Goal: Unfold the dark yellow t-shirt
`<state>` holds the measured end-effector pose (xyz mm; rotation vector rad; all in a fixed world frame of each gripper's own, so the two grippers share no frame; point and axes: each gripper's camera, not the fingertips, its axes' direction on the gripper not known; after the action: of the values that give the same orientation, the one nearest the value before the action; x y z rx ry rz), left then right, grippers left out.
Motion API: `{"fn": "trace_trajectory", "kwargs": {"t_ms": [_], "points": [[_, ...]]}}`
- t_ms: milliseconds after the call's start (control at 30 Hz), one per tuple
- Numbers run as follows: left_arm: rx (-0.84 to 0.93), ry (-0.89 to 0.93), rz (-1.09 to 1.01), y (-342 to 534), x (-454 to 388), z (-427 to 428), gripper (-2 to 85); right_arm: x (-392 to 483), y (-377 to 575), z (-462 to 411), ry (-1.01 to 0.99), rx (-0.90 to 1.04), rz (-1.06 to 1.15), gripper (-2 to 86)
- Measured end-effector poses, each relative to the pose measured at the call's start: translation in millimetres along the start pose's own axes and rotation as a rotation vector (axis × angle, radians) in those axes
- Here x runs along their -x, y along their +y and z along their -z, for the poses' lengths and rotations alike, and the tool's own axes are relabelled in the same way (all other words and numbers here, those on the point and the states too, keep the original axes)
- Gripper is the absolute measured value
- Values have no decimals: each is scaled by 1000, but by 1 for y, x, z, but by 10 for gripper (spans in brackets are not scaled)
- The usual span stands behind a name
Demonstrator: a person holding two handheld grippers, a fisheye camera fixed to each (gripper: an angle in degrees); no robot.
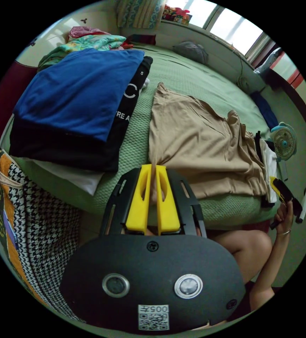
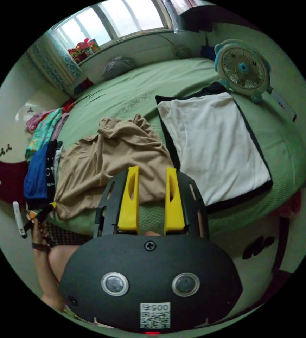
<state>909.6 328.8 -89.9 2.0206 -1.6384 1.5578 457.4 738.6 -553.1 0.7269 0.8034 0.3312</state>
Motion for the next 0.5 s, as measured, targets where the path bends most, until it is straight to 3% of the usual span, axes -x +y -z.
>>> {"fn": "trace_trajectory", "kwargs": {"t_ms": [233, 333, 500], "points": [[17, -58, -105, 14, -14, -6, 37, -1, 29, -35, 158, 156, 73, 56], [31, -57, -121, 19, -17, -10, 35, 7, 38, -31, 180, 135, 108, 2], [67, -113, -144, 24, -23, -18, 35, 13, 53, -2, 208, 111, 139, -9]]}}
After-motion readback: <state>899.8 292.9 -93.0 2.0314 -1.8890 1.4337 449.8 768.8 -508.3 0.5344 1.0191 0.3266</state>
